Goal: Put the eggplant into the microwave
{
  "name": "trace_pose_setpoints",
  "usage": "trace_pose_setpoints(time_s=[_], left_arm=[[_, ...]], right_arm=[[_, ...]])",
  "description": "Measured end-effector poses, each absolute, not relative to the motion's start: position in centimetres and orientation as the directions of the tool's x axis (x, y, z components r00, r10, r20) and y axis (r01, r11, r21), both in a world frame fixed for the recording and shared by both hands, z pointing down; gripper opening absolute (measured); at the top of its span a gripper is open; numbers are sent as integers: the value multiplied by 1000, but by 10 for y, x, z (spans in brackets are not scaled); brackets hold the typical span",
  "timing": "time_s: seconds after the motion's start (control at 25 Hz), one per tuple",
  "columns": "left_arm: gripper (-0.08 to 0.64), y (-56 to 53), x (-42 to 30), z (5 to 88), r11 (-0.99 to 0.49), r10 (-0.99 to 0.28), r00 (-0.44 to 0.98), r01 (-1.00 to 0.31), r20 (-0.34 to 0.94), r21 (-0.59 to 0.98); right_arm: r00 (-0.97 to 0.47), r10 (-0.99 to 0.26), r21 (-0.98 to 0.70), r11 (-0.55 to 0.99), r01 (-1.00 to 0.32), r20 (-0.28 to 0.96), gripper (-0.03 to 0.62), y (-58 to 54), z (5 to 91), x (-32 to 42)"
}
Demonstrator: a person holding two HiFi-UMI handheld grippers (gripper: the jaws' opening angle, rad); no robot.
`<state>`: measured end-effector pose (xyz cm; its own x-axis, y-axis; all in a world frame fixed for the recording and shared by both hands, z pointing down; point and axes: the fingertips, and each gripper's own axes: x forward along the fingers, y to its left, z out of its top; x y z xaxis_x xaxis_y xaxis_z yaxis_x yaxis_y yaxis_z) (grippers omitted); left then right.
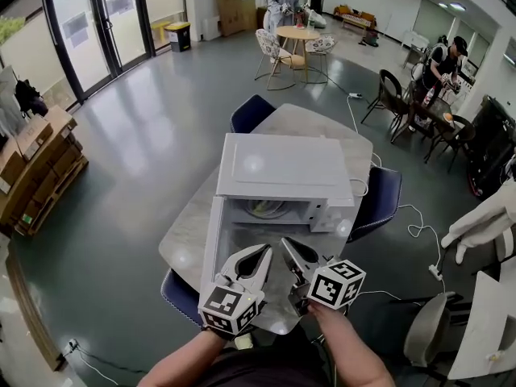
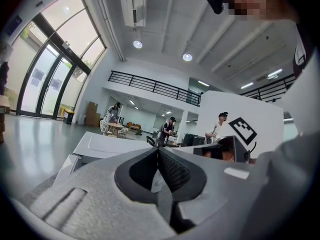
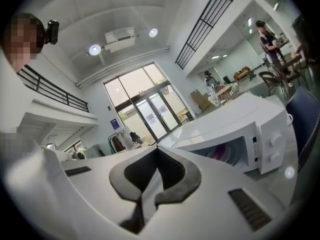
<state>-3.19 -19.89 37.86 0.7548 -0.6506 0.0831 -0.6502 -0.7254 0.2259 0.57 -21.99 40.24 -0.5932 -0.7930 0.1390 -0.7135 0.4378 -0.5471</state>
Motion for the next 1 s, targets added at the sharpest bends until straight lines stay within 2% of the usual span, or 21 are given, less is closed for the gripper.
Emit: trace_pose_setpoints(time_s=[0.44, 1.0], left_arm=[[6, -189, -36, 361, -743, -646, 762, -641, 44, 193], [6, -185, -45, 357, -748, -646, 763, -641, 32, 176]], right_arm=[[-541, -829, -405, 449, -796, 144, 2, -204, 379, 5], [-517, -843, -378, 434, -818, 151, 2, -201, 379, -3]])
